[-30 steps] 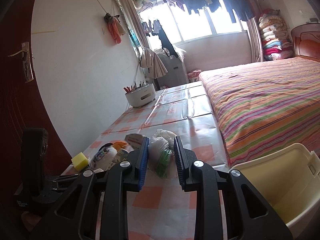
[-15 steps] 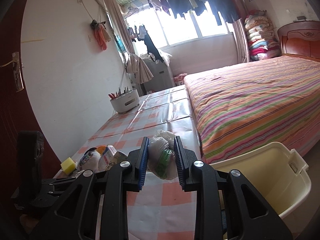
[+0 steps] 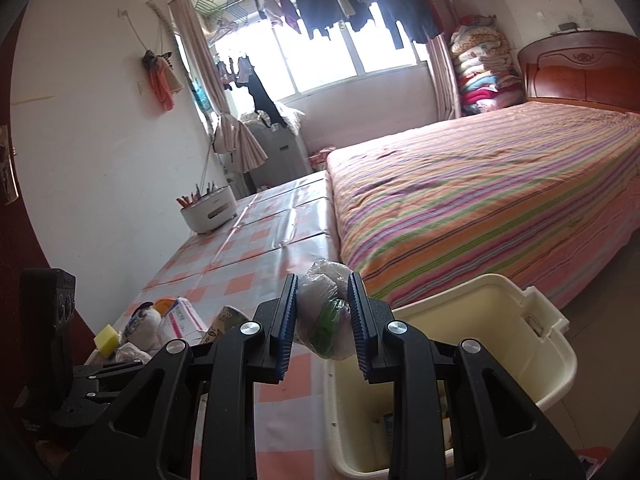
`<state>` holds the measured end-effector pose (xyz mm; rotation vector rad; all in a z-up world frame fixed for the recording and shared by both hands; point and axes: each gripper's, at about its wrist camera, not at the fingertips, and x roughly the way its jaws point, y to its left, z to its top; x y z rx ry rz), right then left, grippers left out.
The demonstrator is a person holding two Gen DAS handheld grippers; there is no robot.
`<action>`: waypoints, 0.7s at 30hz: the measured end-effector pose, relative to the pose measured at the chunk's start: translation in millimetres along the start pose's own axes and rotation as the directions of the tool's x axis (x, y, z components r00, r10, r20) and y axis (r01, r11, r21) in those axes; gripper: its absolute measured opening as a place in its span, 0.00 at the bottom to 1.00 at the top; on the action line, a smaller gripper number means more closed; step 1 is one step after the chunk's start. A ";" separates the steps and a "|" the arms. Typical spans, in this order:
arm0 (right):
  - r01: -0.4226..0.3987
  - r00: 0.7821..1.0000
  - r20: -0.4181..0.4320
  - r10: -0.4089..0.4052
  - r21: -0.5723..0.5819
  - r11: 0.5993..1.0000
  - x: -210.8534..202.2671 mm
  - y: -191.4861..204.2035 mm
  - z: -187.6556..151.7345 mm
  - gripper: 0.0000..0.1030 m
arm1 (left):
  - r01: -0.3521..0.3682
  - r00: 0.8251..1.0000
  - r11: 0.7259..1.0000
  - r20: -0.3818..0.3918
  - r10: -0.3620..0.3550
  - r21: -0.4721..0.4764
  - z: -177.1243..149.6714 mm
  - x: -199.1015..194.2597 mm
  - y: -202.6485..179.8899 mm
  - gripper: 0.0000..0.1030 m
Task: Collect trash
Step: 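Carry can and bag to the cream bin and open both tools inside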
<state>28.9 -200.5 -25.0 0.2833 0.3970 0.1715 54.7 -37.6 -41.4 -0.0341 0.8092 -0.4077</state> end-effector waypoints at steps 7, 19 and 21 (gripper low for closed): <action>0.064 0.998 0.000 -0.064 0.021 0.998 -6.9 -21.4 -0.9 0.24 | 0.043 0.999 0.999 -0.010 -0.043 0.018 3.9 10.7 -22.8 0.27; 0.154 0.988 0.002 -0.154 0.064 0.986 -17.5 -52.5 -0.6 0.24 | 0.102 0.994 0.993 -0.032 -0.100 0.051 13.8 32.6 -62.5 0.27; 0.167 0.986 0.003 -0.168 0.073 0.983 -19.0 -58.0 0.3 0.25 | 0.116 0.993 0.992 -0.040 -0.114 0.050 16.0 37.1 -66.9 0.27</action>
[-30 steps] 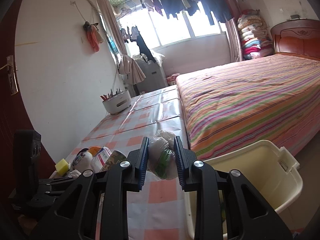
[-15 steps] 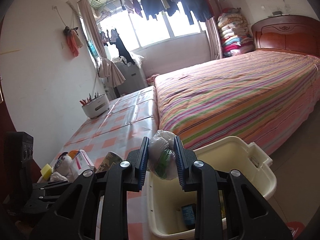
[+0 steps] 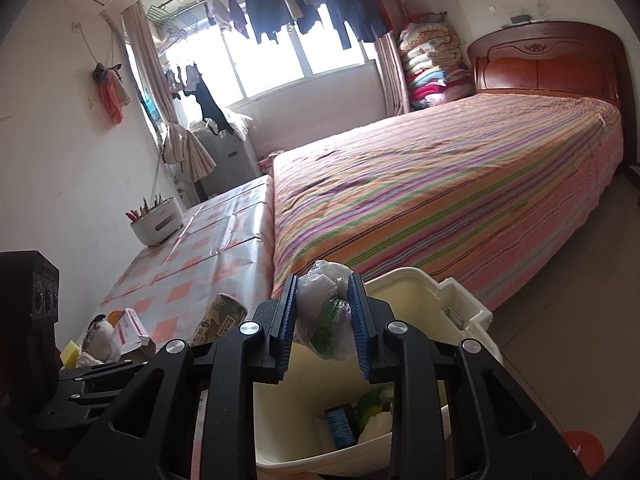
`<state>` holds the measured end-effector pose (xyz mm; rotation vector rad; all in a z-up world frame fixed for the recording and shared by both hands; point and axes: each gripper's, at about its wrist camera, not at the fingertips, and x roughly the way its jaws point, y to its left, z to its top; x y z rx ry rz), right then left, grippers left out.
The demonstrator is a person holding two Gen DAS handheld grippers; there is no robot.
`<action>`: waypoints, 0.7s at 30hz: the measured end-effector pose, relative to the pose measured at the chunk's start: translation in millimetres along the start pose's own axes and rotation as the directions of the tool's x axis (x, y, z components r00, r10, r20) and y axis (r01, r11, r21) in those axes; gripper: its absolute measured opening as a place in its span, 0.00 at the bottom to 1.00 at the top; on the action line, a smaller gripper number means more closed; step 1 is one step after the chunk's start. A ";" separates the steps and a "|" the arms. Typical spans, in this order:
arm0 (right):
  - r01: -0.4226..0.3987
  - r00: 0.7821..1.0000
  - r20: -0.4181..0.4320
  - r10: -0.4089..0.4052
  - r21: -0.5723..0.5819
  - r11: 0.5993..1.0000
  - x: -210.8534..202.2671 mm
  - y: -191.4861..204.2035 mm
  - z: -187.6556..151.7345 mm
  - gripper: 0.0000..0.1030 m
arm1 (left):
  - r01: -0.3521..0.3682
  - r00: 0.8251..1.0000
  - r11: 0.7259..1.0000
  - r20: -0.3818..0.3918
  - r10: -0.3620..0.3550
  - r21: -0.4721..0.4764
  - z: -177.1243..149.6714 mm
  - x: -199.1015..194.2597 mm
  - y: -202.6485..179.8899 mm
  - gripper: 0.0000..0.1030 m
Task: Collect trash
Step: 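Carry can and bag to the cream bin and open both tools inside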
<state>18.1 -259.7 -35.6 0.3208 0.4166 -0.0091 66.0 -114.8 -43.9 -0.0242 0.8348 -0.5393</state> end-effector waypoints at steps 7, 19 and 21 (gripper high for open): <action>0.029 0.999 0.017 -0.030 0.067 0.997 -4.0 -21.1 5.2 0.27 | 0.020 0.999 1.000 -0.029 -0.020 0.005 3.6 18.4 -10.7 0.27; 0.012 0.998 0.061 -0.018 0.100 0.995 -13.1 -25.9 9.4 0.28 | 0.024 0.999 1.000 -0.037 -0.023 0.011 6.3 29.0 -18.0 0.28; 0.010 0.998 0.060 -0.017 0.100 0.995 -12.1 -25.5 8.9 0.28 | 0.015 0.999 1.000 -0.037 -0.014 0.026 5.4 30.2 -20.1 0.28</action>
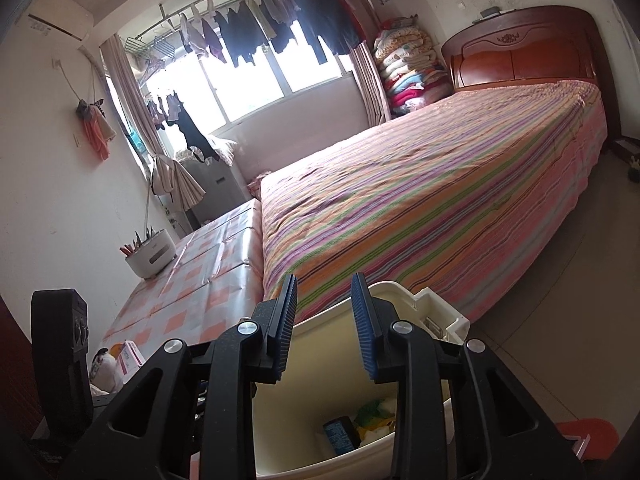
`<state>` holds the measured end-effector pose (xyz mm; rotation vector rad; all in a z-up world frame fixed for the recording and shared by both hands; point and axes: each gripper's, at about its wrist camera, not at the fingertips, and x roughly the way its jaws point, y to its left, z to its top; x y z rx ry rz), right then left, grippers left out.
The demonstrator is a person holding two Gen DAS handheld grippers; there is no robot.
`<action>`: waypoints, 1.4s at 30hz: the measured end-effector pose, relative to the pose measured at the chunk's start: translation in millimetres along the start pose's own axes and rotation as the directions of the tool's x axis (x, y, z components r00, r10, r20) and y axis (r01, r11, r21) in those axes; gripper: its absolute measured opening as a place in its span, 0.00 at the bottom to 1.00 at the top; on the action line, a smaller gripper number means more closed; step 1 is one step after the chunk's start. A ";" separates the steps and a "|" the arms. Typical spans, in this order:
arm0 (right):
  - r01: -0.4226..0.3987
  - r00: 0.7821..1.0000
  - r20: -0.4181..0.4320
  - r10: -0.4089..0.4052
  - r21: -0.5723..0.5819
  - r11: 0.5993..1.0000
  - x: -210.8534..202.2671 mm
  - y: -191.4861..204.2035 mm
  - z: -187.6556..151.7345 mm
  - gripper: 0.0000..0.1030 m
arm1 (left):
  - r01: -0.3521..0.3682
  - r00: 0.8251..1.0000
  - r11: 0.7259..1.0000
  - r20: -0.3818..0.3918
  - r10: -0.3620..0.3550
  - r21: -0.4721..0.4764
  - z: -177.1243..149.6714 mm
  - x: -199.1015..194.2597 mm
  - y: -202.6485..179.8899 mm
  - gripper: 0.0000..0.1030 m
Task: Collect trash
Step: 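Carry can and bag to the cream bin and open both tools inside, then move both open tools back to the trash on the table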
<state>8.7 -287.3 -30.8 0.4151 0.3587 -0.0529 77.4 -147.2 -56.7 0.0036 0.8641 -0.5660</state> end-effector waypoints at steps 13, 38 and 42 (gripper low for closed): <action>-0.005 1.000 0.015 0.005 0.004 1.000 -3.0 4.1 0.1 0.33 | -0.034 0.995 0.999 0.089 0.034 -0.004 0.0 -17.4 3.5 0.65; -0.308 0.949 -0.139 0.284 -0.208 0.928 33.6 169.6 -44.6 0.65 | -0.246 0.940 0.955 0.199 0.277 -0.167 -40.8 -137.4 130.7 0.69; -0.376 0.922 -0.193 0.335 -0.242 0.895 37.5 197.5 -61.1 0.65 | -0.268 0.928 0.939 0.205 0.312 -0.214 -52.4 -159.6 155.2 0.69</action>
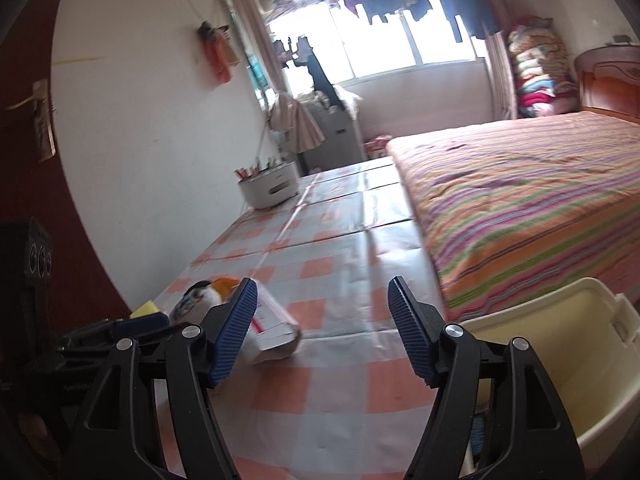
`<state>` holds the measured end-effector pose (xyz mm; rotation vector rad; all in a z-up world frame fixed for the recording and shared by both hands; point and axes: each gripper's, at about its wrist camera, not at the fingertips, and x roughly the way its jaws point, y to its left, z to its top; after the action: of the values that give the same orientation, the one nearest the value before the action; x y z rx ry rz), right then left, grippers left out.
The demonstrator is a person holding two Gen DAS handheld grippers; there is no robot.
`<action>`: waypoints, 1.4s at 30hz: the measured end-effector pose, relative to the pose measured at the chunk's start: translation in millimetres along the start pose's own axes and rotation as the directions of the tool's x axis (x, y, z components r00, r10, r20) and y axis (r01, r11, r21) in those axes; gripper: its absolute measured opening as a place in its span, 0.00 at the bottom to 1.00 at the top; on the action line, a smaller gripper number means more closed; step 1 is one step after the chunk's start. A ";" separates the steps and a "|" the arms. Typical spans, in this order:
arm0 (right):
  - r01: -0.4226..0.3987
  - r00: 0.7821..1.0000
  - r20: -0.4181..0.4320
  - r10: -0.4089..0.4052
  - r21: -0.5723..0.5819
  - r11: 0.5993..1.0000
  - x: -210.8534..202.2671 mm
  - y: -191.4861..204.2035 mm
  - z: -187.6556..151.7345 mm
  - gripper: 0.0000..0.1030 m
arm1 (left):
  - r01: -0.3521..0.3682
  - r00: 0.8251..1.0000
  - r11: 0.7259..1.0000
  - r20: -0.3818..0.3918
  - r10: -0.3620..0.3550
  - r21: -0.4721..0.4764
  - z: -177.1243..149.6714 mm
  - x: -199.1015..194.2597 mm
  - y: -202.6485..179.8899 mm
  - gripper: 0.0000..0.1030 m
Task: Collect trash
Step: 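Move both open tools back to the trash on the table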
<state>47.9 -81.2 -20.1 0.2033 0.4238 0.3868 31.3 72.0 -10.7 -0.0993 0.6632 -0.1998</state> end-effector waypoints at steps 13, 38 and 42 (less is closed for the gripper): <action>-0.179 0.977 -0.136 0.165 -0.104 0.978 41.1 74.7 -26.3 0.74 | -0.149 0.989 0.975 -0.022 0.147 -0.163 -18.1 -34.2 107.9 0.69; -0.223 0.880 -0.452 0.148 -0.118 0.968 132.1 117.5 -74.2 0.50 | -0.199 0.972 0.940 -0.176 0.154 -0.276 -49.9 -21.7 174.1 0.69; -0.229 0.880 -0.448 0.157 -0.113 0.967 127.1 117.3 -70.7 0.45 | -0.188 0.973 0.948 -0.182 0.144 -0.258 -47.1 -13.8 167.6 0.69</action>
<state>86.1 84.6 -97.2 -0.0058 0.8152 0.6678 17.0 237.2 -65.3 -0.2941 0.8543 0.0494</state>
